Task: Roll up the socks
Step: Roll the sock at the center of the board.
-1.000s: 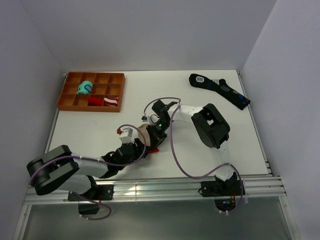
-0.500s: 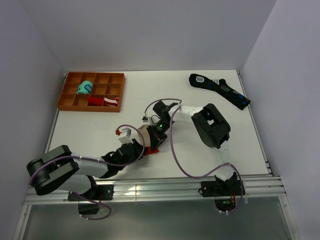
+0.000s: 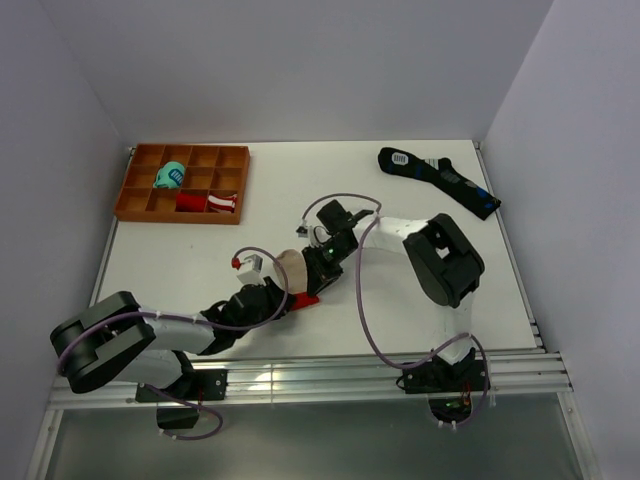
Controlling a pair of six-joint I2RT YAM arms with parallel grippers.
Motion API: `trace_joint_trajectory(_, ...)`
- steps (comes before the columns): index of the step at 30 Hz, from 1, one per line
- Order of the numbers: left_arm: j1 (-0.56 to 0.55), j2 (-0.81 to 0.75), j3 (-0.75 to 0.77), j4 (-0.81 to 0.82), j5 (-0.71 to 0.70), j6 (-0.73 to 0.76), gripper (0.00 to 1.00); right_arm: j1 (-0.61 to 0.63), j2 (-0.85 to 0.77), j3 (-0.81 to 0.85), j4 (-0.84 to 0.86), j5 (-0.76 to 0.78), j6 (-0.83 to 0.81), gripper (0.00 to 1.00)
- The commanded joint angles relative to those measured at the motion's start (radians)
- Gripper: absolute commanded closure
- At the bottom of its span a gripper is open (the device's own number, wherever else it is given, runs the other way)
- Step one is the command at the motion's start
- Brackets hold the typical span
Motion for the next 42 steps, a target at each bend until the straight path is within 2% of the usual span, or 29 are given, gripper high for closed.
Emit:
trace_joint_trajectory(1, 0.013, -0.011, -0.006, -0.108, 0.026, 0.002, 0.99, -0.058, -0.087, -0.051, 0.093, 0.184, 0.066, 0.77)
trace_joint_trajectory(6, 0.021, 0.001, -0.009, -0.114, 0.043, -0.004, 0.99, -0.072, -0.161, -0.105, 0.168, 0.224, 0.112, 0.75)
trace_joint_trajectory(13, 0.051, 0.004, -0.015, -0.112, 0.103, -0.007, 0.99, -0.070, -0.248, -0.238, 0.320, 0.166, 0.153, 0.71)
trace_joint_trajectory(21, 0.124, 0.030, 0.045, -0.206, 0.248, 0.004, 0.99, -0.046, -0.444, -0.499, 0.753, 0.184, 0.206, 0.62)
trace_joint_trajectory(25, 0.194, 0.096, 0.105, -0.287, 0.403, 0.041, 0.99, -0.012, -0.510, -0.594, 0.918, 0.220, 0.210, 0.61)
trace_joint_trajectory(29, 0.226, 0.140, 0.174, -0.374, 0.450, 0.064, 1.00, 0.039, -0.512, -0.637, 1.035, 0.292, 0.189, 0.59)
trace_joint_trajectory(36, 0.245, 0.114, 0.223, -0.510, 0.442, 0.070, 1.00, 0.068, -0.504, -0.724, 1.179, 0.393, 0.201, 0.58)
trace_joint_trajectory(42, 0.266, 0.110, 0.241, -0.556, 0.476, 0.074, 1.00, 0.079, -0.488, -0.802, 1.336, 0.388, 0.207, 0.56)
